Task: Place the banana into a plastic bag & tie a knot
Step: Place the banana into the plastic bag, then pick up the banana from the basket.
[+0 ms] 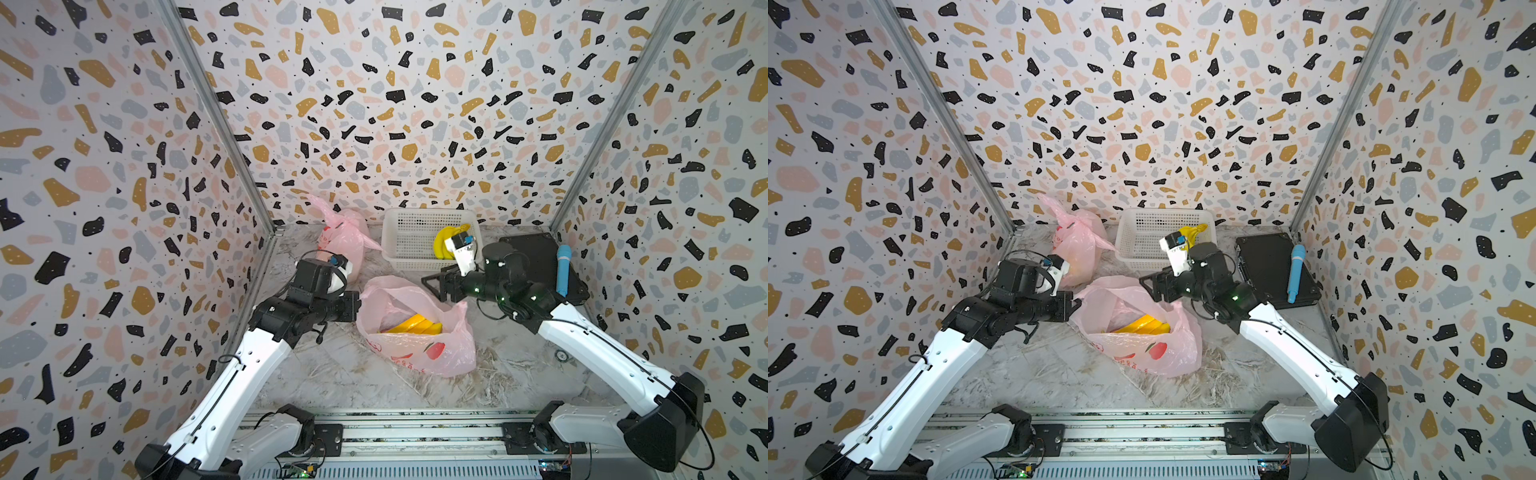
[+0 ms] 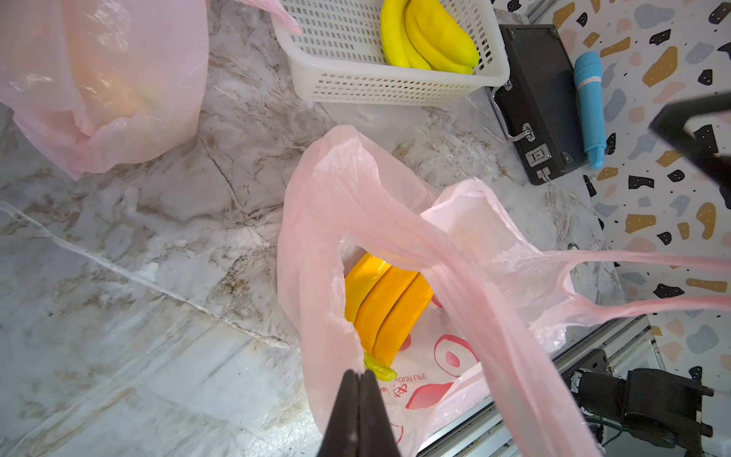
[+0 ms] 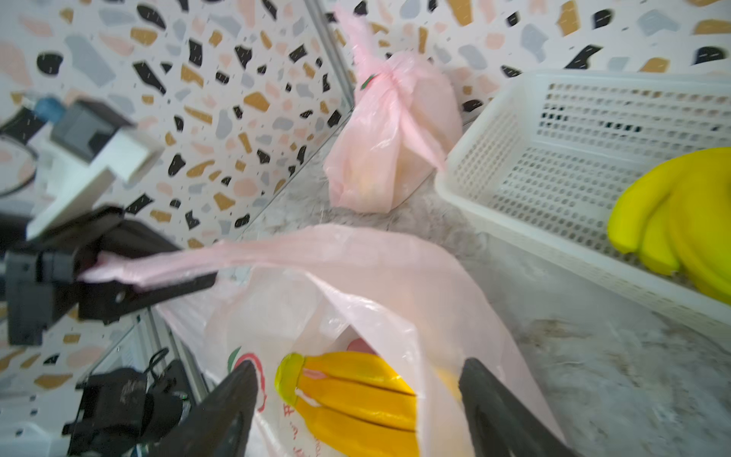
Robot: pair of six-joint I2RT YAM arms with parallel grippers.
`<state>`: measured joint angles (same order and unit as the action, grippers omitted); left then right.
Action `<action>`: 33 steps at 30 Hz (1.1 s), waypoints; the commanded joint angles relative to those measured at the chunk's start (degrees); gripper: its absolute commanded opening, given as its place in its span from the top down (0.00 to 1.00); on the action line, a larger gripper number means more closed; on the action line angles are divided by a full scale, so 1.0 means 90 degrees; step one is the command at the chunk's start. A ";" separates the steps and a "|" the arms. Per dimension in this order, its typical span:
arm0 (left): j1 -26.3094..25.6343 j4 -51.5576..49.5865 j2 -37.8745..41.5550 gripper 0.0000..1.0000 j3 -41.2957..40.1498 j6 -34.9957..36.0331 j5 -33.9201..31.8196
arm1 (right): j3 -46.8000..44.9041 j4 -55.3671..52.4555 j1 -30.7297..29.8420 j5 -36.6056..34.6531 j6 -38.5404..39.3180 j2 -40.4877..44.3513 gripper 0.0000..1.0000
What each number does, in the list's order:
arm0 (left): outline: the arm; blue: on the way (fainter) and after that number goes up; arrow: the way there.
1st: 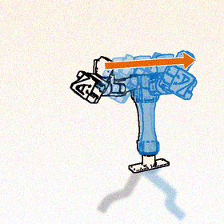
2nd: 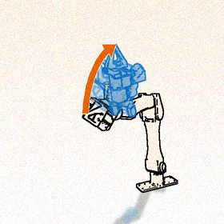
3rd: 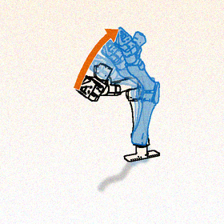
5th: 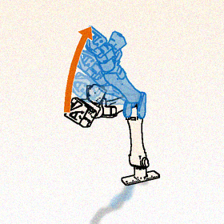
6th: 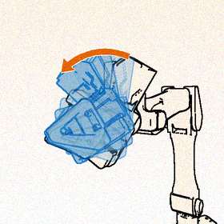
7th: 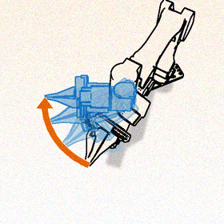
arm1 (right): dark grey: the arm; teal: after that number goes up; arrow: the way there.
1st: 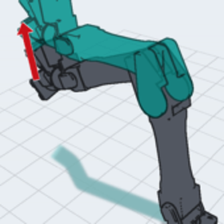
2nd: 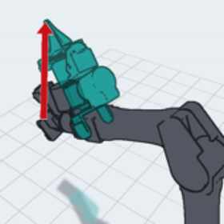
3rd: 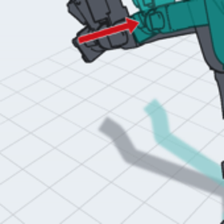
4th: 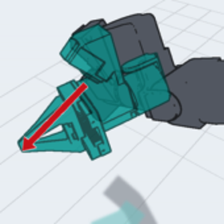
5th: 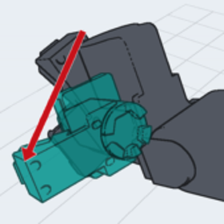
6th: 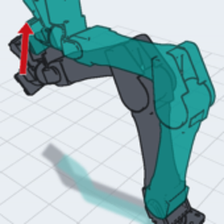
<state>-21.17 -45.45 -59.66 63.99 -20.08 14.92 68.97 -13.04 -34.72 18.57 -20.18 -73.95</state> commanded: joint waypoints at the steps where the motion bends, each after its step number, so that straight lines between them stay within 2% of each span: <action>1: 0.0028 -0.0005 -0.0002 1.00 0.0140 0.0162 -0.0090 | 0.0620 -0.0320 0.0666 0.0539 -0.0262 -0.0752 0.17; 4: 0.0028 -0.0068 -0.0008 1.00 0.0194 0.0210 -0.0115 | 0.1337 -0.0637 0.1165 0.0542 -0.0281 -0.1695 0.17; 6: 0.0028 -0.0105 -0.0012 1.00 0.0231 0.0233 -0.0117 | 0.1948 -0.0979 0.1371 0.0257 -0.0174 -0.2357 0.18; 10: 0.0032 -0.0166 -0.0027 1.00 0.0282 0.0276 -0.0124 | 0.3670 -0.2106 0.1606 -0.0808 0.0387 -0.3806 0.21; 14: 0.0038 -0.0224 -0.0014 1.00 0.0322 0.0309 -0.0106 | 0.5023 -0.2744 0.1706 -0.1521 0.0830 -0.5027 0.23; 18: 0.0038 -0.0261 0.0002 1.00 0.0322 0.0358 -0.0097 | 0.6143 -0.3069 0.1722 -0.1609 0.1251 -0.6018 0.24; 24: 0.0042 -0.0325 0.0006 1.00 0.0366 0.0424 -0.0141 | 0.7519 -0.3498 0.1719 -0.1832 0.1382 -0.7238 0.30; 26: 0.0044 -0.0335 0.0026 1.00 0.0380 0.0439 -0.0153 | 0.7716 -0.3502 0.1719 -0.1876 0.1432 -0.7444 0.34; 28: 0.0047 -0.0334 0.0045 1.00 0.0385 0.0447 -0.0154 | 0.7818 -0.3503 0.1719 -0.1888 0.1462 -0.7541 0.42; 29: 0.0047 -0.0324 0.0046 1.00 0.0376 0.0444 -0.0144 | 0.7843 -0.3498 0.1719 -0.1854 0.1474 -0.7554 0.48; 31: 0.0042 -0.0295 0.0052 1.00 0.0343 0.0444 -0.0125 | 0.7863 -0.3492 0.1724 -0.1767 0.1463 -0.7506 0.66; 33: 0.0047 -0.0261 0.0051 1.00 0.0296 0.0433 -0.0110 | 0.7853 -0.3493 0.1719 -0.1625 0.1462 -0.7399 0.75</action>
<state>-21.06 -48.84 -59.86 65.67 -17.10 14.06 137.67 -42.22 -19.14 2.85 -7.44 -143.46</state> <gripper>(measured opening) 0.047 0.298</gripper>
